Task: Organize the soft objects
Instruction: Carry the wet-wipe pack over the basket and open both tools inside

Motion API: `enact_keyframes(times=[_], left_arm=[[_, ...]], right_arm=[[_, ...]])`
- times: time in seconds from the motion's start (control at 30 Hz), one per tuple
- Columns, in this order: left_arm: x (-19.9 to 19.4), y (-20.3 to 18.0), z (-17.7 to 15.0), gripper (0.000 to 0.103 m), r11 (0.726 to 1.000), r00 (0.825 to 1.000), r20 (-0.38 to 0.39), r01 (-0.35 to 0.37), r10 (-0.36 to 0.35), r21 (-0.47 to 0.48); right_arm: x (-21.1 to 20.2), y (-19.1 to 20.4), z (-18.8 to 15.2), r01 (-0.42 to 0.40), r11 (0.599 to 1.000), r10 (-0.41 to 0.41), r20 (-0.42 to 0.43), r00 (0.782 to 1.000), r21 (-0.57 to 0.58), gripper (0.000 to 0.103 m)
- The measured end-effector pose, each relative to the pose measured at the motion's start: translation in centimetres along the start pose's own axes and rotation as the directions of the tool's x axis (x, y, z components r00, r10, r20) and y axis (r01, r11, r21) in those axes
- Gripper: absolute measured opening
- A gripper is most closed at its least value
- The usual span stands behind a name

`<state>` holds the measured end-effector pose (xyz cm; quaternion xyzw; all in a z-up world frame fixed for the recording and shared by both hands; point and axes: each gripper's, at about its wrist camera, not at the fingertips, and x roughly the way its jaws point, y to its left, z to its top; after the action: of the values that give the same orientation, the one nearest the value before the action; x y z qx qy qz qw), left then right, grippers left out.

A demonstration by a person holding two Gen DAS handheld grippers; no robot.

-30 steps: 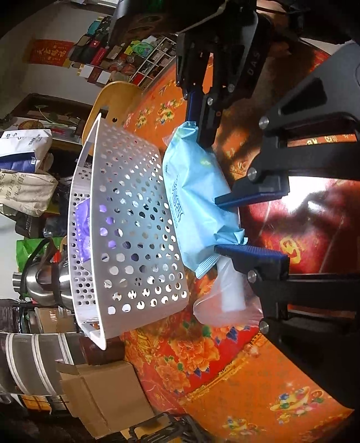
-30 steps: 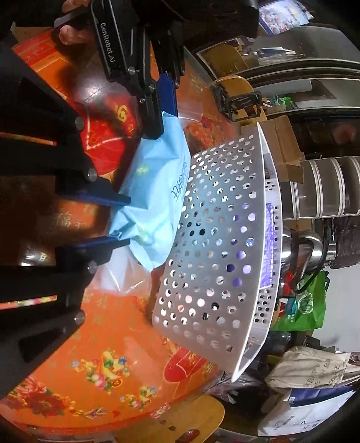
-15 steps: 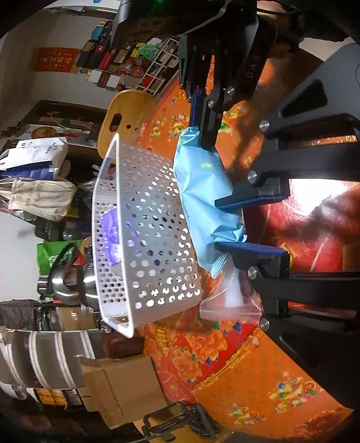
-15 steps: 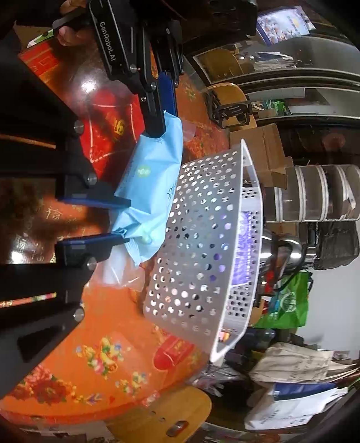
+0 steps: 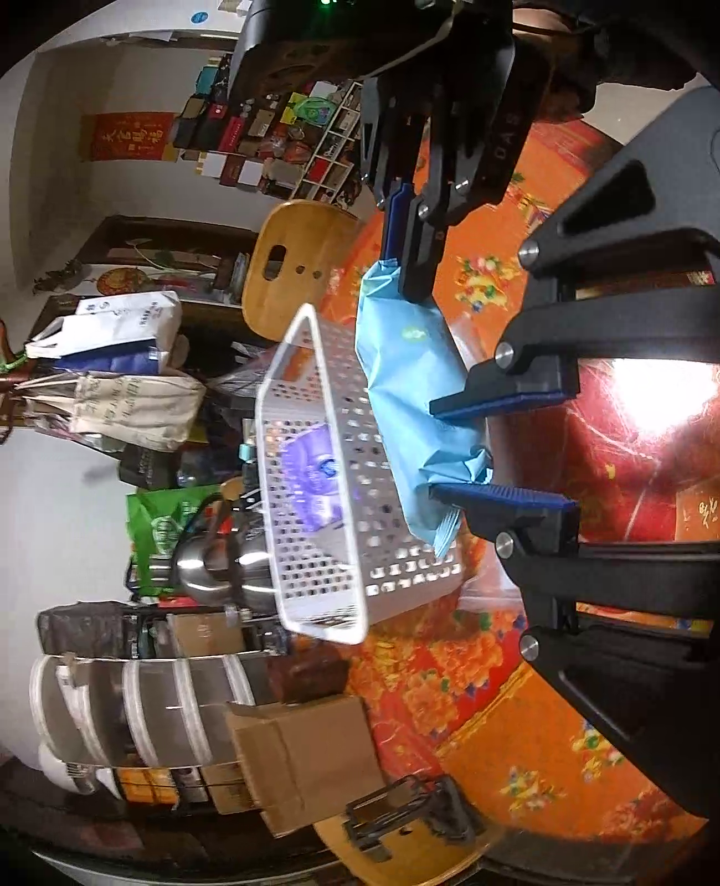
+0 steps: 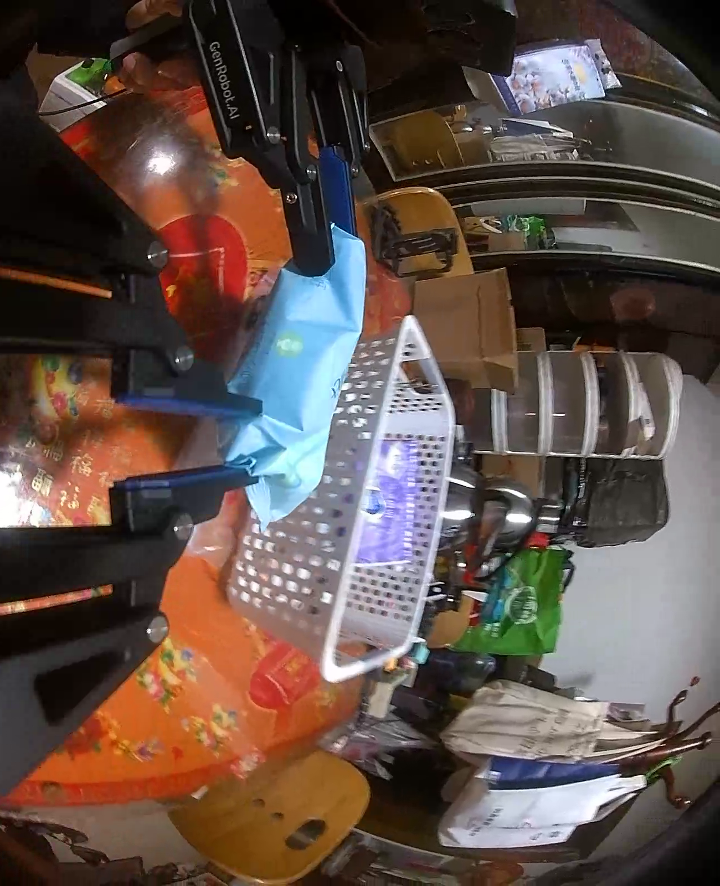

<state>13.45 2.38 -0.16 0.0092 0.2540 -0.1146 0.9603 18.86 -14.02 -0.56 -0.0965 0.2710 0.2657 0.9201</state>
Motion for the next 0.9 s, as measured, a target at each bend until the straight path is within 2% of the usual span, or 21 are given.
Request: enact_keyframes(times=[0.27, 0.5, 0.67, 0.9], left_arm=[[-3.5, -0.7, 4.6, 0.021, 0.999, 0.997, 0.081, -0.017, 0.014, 0.034], [-4.4, -0.9, 9.3, 0.021, 0.997, 0.991, 0.131, -0.032, 0.022, 0.074], [-1.8, 0.2, 13.7, 0.021, 0.997, 0.992, 0.121, -0.029, 0.02, 0.074], [5.3, 2.7, 17.7, 0.021, 0.999, 0.998, 0.057, -0.019, 0.016, 0.05]], right_arm=[[-2.9, 0.2, 3.7, 0.023, 0.999, -0.021, 0.071, 0.997, -0.028, 0.015], [-3.9, -0.8, 7.5, 0.036, 0.999, -0.032, 0.114, 0.993, -0.029, 0.015], [-2.2, -3.1, 11.1, 0.032, 0.999, -0.03, 0.118, 0.993, -0.011, 0.015], [3.0, -6.3, 14.2, 0.057, 0.998, -0.057, 0.086, 0.995, 0.007, 0.015]])
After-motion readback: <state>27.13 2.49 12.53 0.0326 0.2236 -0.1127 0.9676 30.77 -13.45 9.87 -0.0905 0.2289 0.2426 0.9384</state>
